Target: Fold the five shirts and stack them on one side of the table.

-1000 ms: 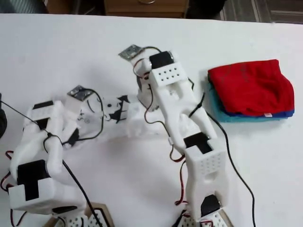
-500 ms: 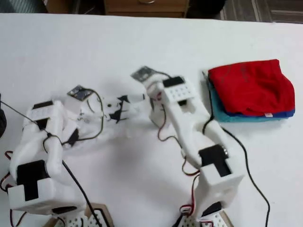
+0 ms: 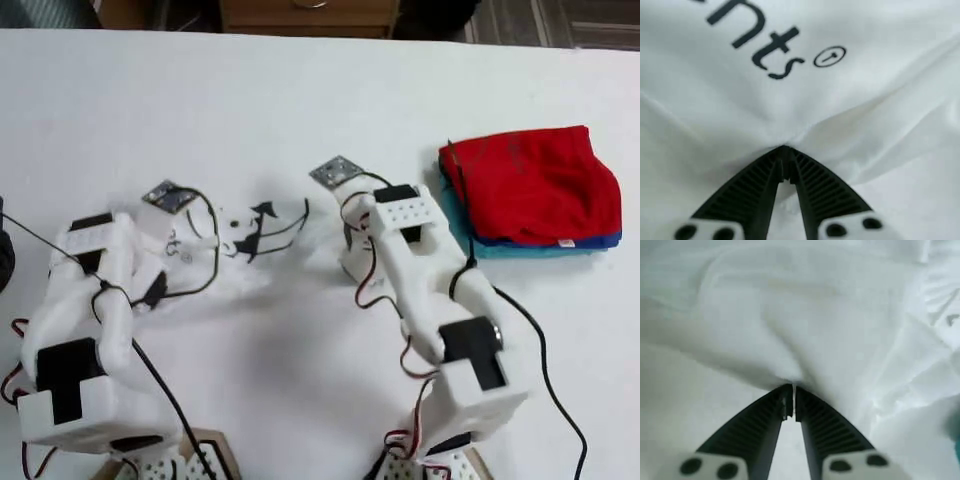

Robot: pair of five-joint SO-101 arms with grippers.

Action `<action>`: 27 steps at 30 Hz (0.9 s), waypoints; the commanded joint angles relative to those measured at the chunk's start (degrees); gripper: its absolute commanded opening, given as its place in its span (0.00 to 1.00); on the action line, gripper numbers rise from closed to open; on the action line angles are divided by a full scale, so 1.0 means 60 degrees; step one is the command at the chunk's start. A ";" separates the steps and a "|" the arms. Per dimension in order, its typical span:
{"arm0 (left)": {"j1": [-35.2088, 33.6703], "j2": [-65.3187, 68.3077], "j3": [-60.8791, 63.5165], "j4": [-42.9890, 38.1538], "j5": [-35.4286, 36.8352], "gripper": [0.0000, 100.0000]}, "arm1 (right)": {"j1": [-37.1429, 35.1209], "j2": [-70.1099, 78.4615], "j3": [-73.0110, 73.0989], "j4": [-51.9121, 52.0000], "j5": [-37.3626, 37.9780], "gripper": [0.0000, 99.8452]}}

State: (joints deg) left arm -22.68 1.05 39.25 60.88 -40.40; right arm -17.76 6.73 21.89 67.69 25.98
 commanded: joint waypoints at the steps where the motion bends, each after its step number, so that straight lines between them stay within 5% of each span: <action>1: 0.0117 -0.0015 0.0037 -0.0264 0.0044 0.03 | -0.0491 -0.1722 -0.0586 0.0300 0.0059 0.02; 16: 0.0117 -0.0015 0.0037 -0.0264 0.0044 0.03 | -0.2234 -0.0344 -0.0864 -0.1399 -0.0615 0.02; 27: 0.0117 -0.0015 0.0037 -0.0264 0.0044 0.03 | -0.2322 0.2176 -0.3678 -0.1370 -0.1275 0.02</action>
State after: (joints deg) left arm -22.68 1.05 39.25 60.88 -40.40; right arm -31.30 17.80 5.71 58.02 20.35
